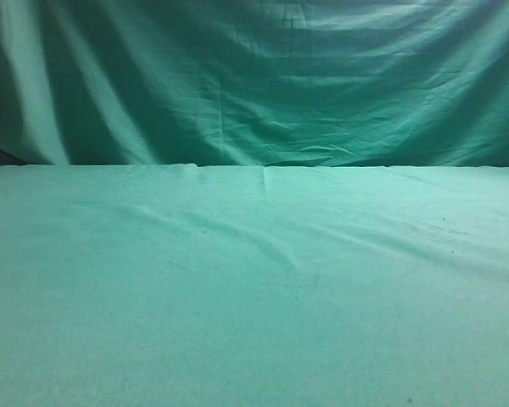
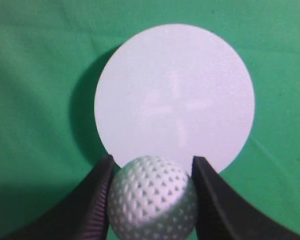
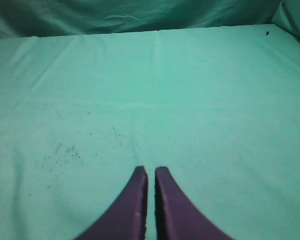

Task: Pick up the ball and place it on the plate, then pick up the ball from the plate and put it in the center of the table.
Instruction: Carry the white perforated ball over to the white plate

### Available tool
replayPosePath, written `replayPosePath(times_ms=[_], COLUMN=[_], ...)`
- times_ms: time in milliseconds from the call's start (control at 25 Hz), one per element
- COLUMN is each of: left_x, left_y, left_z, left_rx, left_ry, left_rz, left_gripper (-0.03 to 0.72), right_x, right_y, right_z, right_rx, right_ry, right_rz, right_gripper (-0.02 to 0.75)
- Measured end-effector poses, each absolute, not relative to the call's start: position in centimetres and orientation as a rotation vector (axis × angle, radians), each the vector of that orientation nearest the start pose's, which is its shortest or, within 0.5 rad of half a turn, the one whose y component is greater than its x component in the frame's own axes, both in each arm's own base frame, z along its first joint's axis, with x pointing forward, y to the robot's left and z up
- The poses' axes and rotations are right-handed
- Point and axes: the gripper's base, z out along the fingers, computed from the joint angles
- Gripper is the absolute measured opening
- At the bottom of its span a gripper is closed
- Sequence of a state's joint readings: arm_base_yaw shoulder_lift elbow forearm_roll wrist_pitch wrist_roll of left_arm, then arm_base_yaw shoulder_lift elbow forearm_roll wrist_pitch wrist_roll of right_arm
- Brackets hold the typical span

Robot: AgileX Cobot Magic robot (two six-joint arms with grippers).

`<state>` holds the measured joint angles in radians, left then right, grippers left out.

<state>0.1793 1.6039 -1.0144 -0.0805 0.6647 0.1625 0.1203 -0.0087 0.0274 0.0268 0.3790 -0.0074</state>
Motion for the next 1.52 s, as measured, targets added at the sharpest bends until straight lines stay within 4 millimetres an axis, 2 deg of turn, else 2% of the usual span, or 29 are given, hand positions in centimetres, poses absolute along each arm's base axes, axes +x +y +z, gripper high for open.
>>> replayPosePath(times_ms=[280,640,920,1040,1120,1200,1360,1520], left_x=[31.9,32.6,32.6,32.5,32.5,32.5,32.5,32.6], left_y=[5.4,5.6,5.7,5.6,5.6,5.6,5.7,5.7], left_z=[20.8,21.1,21.1,21.1,21.1,21.1,21.1,21.0], left_rx=[-0.098,-0.079,-0.075,-0.075,-0.075,-0.075,-0.073,-0.070], left_ry=[2.705,2.626,2.625,2.631,2.632,2.632,2.632,2.634], left_rz=[0.023,0.063,0.067,0.066,0.066,0.066,0.068,0.071], left_gripper=[0.312,0.312,0.312,0.312,0.312,0.312,0.312,0.312], right_x=[5.2,5.3,5.6,5.3,5.1,5.3,6.5,7.6], right_y=[0.7,0.8,0.6,0.7,0.8,1.1,1.7,2.0], right_z=[17.0,17.2,20.6,22.5,24.4,25.8,26.4,26.0], right_rx=[-0.103,-0.096,0.065,0.059,0.023,-0.010,-0.054,-0.046], right_ry=[1.880,1.858,1.479,1.452,1.503,1.628,1.895,2.015], right_rz=[0.104,0.114,0.257,0.266,0.258,0.261,0.265,0.288], right_gripper=[0.000,0.000,0.000,0.000,0.000,0.000,0.000,0.000])
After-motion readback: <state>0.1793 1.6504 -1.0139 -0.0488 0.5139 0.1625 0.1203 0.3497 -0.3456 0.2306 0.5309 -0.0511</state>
